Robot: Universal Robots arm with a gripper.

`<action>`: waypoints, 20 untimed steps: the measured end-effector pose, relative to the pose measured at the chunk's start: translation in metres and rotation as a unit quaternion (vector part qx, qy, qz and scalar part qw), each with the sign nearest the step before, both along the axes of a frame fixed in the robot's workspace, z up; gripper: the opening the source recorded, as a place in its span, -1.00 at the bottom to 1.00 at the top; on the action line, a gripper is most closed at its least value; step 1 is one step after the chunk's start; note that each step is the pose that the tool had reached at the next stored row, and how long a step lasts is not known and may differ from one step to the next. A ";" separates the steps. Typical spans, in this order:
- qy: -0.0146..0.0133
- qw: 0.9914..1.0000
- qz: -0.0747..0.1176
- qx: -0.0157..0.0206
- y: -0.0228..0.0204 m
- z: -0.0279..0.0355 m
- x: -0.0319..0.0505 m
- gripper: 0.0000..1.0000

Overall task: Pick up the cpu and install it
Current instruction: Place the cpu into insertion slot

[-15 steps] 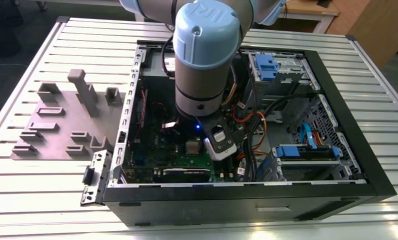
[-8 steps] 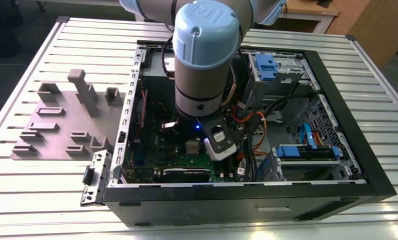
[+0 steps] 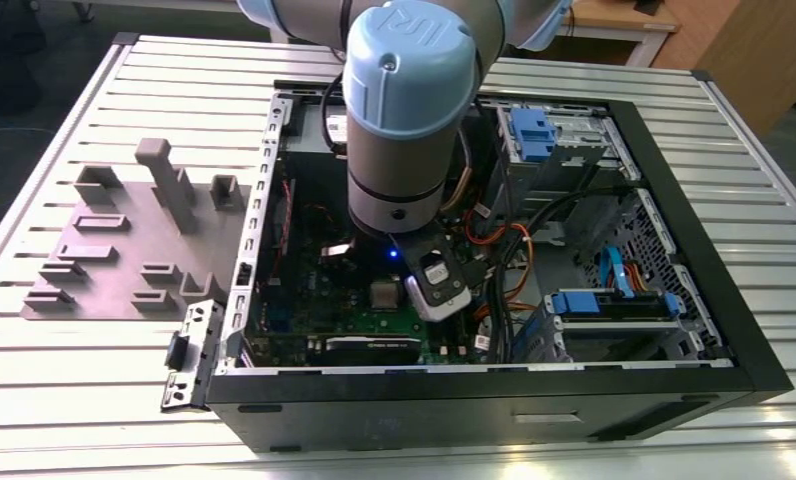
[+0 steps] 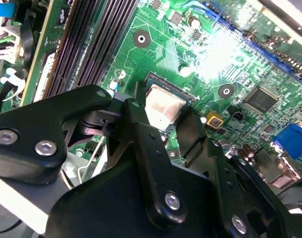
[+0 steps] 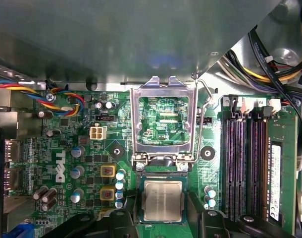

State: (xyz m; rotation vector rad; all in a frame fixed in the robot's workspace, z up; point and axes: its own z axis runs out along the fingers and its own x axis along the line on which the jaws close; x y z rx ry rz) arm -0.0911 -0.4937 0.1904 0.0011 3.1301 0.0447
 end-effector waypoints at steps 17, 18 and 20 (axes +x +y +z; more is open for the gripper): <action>0.000 1.000 0.003 0.000 0.0000 -0.0007 -0.0004 0.17; 0.000 1.000 0.003 0.000 0.0000 -0.0007 -0.0004 0.17; 0.000 1.000 0.003 0.000 0.0000 0.0011 -0.0004 0.17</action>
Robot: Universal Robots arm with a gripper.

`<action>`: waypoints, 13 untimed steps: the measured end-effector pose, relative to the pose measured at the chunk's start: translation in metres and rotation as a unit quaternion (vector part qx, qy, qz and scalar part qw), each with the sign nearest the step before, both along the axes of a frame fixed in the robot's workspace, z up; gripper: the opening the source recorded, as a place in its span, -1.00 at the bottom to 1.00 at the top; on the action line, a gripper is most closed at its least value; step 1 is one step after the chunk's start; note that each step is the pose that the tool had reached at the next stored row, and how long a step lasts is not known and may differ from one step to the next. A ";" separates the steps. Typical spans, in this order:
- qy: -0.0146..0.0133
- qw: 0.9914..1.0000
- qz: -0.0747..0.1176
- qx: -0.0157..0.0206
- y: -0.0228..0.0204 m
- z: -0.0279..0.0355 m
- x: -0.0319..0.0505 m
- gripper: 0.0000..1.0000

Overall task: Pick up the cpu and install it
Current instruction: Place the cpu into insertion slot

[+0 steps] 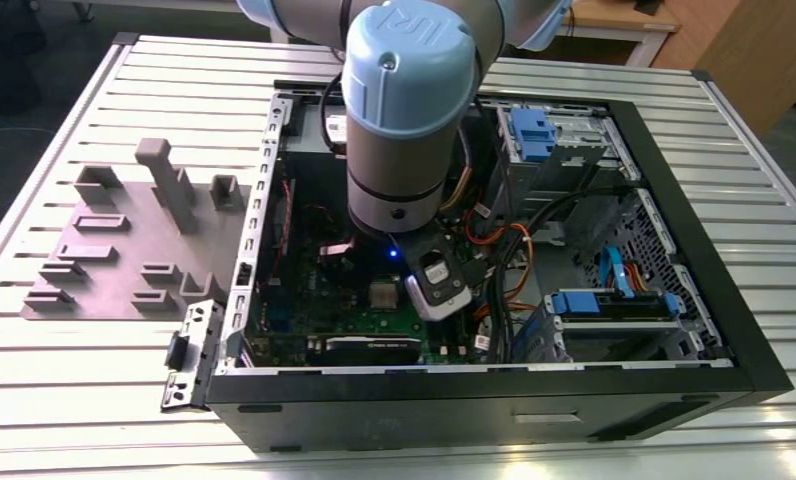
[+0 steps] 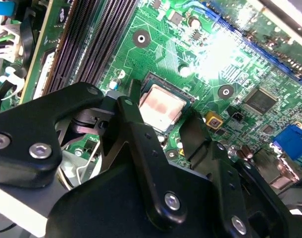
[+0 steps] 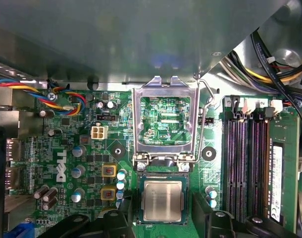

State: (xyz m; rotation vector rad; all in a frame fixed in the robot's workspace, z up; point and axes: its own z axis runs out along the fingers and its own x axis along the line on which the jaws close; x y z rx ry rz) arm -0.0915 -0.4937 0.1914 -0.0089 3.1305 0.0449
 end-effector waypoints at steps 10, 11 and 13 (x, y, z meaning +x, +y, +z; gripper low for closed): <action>0.001 1.000 0.000 0.000 0.0000 0.0061 0.0000 0.01; 0.001 1.000 0.000 0.000 0.0000 0.0065 0.0001 0.01; 0.001 1.000 0.000 0.000 0.0000 0.0075 0.0000 -0.11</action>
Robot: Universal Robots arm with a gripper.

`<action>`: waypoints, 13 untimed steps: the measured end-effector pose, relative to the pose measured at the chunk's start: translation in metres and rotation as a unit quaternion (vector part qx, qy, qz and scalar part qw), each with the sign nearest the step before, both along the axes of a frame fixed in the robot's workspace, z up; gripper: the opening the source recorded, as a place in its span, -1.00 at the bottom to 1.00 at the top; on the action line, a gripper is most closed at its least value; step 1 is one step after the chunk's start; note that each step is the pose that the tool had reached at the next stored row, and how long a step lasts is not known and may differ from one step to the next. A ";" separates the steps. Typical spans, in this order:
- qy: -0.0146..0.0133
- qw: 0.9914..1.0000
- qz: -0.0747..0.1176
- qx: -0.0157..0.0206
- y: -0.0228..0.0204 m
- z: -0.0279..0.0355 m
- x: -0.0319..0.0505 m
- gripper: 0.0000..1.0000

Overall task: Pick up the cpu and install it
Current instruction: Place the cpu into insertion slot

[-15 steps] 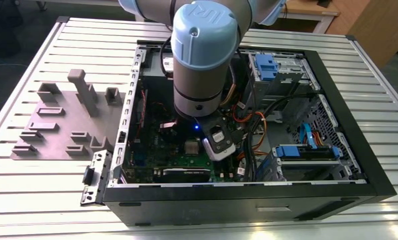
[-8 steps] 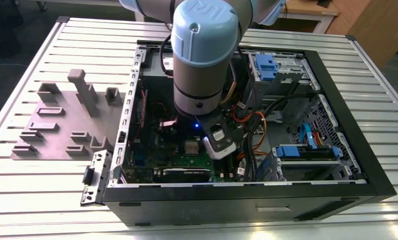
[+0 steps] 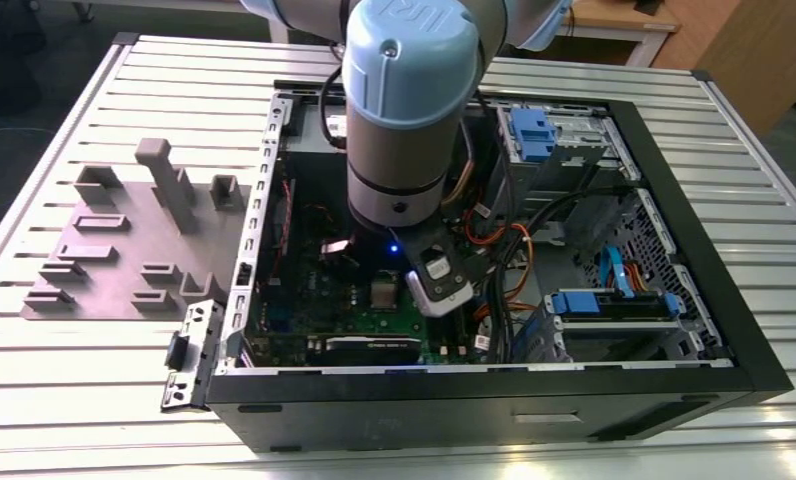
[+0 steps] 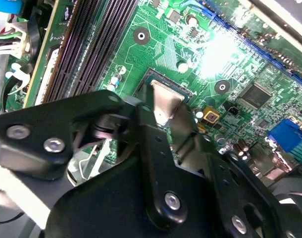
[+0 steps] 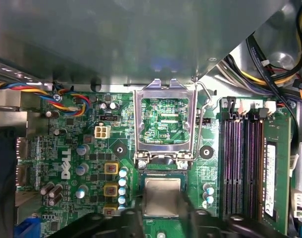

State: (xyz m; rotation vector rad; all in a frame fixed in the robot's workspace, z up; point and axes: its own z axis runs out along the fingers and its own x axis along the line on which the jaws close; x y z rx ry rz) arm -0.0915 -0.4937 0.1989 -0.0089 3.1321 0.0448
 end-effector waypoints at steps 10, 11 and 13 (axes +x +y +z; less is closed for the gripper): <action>0.000 1.000 0.000 0.000 0.0000 0.0033 0.0000 -0.79; 0.000 1.000 0.000 0.000 0.0000 0.0033 0.0000 -0.79; 0.000 1.000 0.000 0.000 0.0000 0.0033 0.0000 -0.79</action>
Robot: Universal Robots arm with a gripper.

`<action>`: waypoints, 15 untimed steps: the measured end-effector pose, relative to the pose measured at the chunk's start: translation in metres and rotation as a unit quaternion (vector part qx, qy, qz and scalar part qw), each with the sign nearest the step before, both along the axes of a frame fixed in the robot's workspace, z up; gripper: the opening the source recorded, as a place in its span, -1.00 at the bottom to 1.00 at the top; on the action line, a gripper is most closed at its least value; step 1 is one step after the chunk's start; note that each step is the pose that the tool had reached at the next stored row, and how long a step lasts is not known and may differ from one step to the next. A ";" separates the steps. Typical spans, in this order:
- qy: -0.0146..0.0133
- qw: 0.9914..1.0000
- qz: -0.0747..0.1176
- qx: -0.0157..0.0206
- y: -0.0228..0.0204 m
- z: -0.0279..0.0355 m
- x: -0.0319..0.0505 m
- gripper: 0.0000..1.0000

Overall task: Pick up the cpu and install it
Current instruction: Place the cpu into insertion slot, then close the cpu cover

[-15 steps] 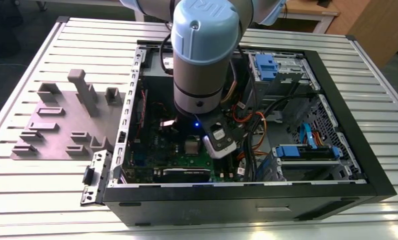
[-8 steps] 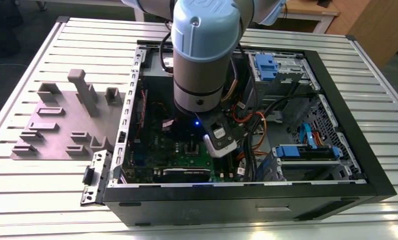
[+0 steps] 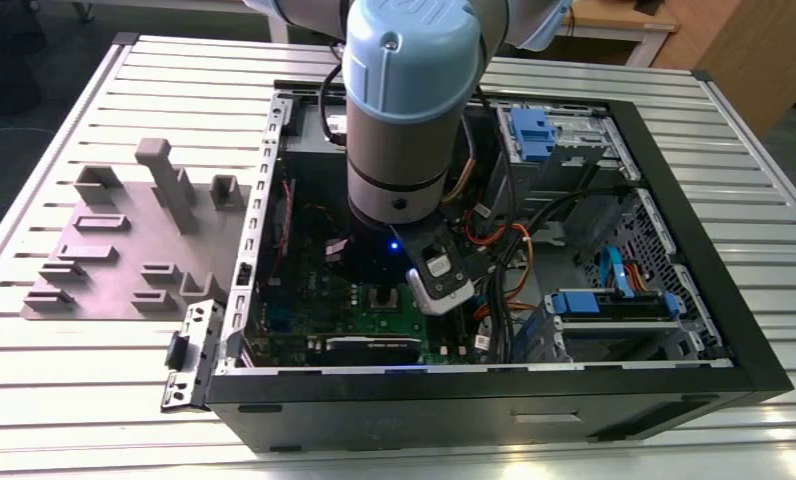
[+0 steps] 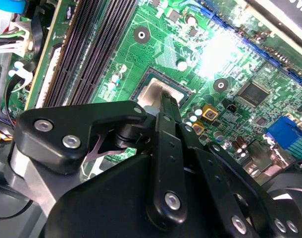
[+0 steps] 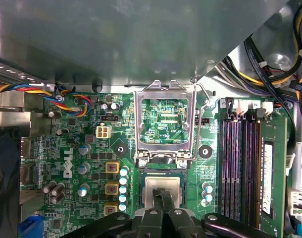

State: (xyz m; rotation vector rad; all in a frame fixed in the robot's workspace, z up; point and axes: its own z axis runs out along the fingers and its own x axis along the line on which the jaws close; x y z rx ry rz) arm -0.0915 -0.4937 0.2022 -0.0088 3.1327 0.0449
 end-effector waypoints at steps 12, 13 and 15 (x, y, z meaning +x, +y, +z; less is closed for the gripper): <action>0.001 1.000 0.000 0.000 0.0000 0.0030 0.0000 -0.79; 0.001 1.000 0.000 0.000 0.0000 0.0030 0.0000 -0.79; 0.001 1.000 0.000 0.000 0.0000 0.0030 0.0000 -0.79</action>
